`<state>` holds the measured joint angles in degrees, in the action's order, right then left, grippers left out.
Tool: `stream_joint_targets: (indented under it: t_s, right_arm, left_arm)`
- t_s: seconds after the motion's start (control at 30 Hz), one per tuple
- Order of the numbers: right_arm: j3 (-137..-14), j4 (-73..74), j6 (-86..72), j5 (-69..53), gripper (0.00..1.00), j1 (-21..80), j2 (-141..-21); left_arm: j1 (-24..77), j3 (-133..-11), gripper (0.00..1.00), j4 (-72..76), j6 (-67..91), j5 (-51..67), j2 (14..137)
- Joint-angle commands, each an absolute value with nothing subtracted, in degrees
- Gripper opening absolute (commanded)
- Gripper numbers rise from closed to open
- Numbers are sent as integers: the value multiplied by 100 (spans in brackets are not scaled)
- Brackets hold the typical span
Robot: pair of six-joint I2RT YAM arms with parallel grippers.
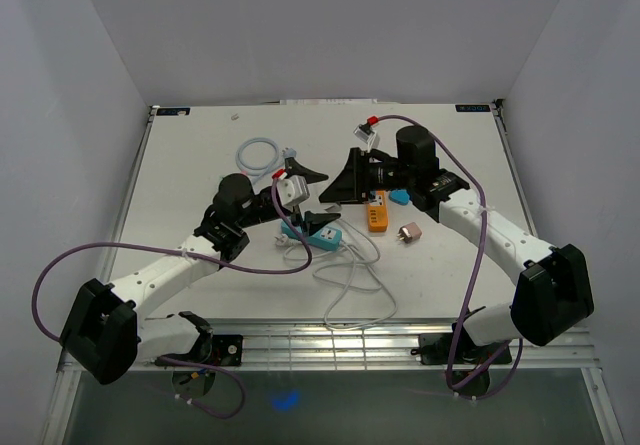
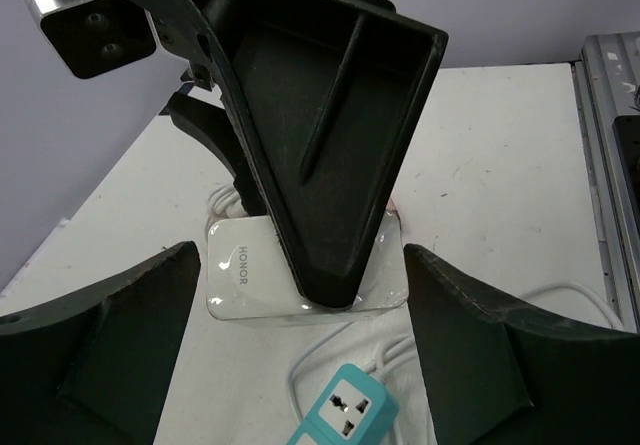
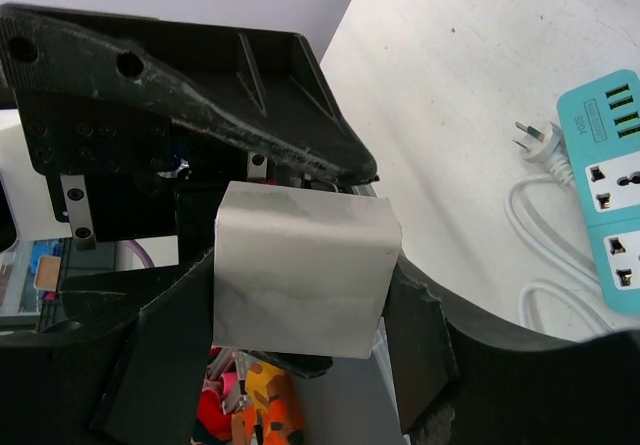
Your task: Insert the plug
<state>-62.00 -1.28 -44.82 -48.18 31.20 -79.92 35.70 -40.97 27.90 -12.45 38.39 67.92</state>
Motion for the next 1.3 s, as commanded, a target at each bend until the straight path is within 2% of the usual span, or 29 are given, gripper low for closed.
stream_joint_targets:
  t_s: [0.0,0.1,0.2,0.23,0.3,0.33,0.4,0.43,0.5,0.53,0.57,0.63,0.7,0.87,0.93,1.0,1.27]
  right_arm:
    - [-6302,-598,-4623,-5001,47,3164,-7875]
    - [-6267,-712,-4684,-5010,47,3190,-7901]
    - [-6240,-843,-4772,-5054,48,3199,-7928]
    - [-6249,-852,-4781,-5054,52,3199,-7936]
    - [-6240,-853,-4746,-5028,57,3199,-7928]
    - [-6249,-835,-4729,-5001,64,3199,-7919]
    - [-6319,-713,-4623,-4975,68,3199,-7936]
    - [-6345,-642,-4580,-4966,75,3199,-7954]
    - [-6424,-502,-4413,-4966,79,3199,-7989]
    - [-6494,-362,-4351,-4948,84,3191,-8015]
    - [-6530,-273,-4281,-4922,88,3190,-8024]
    - [-6670,24,-4017,-4791,98,3182,-8024]
    - [-6863,525,-3719,-4554,98,3190,-8033]
    - [-7969,2500,-2331,-3493,85,3208,-8253]
    - [-8155,2846,-2102,-3192,78,3226,-8227]
    - [-8375,3275,-1873,-2788,75,3287,-8218]
    - [-8666,3779,-1696,-1768,73,3867,-8367]
  left_arm:
    - [3595,-4052,92,3128,-1292,3938,6601]
    - [3595,-4078,76,3138,-1275,3955,6636]
    - [3595,-4078,69,3146,-1257,4043,6680]
    - [3595,-4087,59,3146,-1257,4043,6680]
    - [3595,-4078,49,3146,-1301,3991,6662]
    - [3595,-4052,44,3146,-1309,3964,6645]
    - [3595,-4017,38,3146,-1327,3999,6618]
    - [3595,-3990,35,3146,-1318,4025,6609]
    - [3595,-3955,23,3120,-1318,4122,6592]
    - [3595,-3946,19,3085,-1344,4139,6574]
    - [3595,-3946,9,3033,-1371,4157,6566]
    - [3595,-3990,0,2743,-1485,4157,6548]
    - [3595,-4130,0,2341,-1564,4148,6548]
    - [3603,-4333,0,1750,-1757,4070,6574]
    - [3604,-4447,0,1512,-1828,3929,6609]
    - [3621,-4535,0,1363,-1924,3859,6671]
    - [3691,-4755,0,1213,-1934,3507,6908]
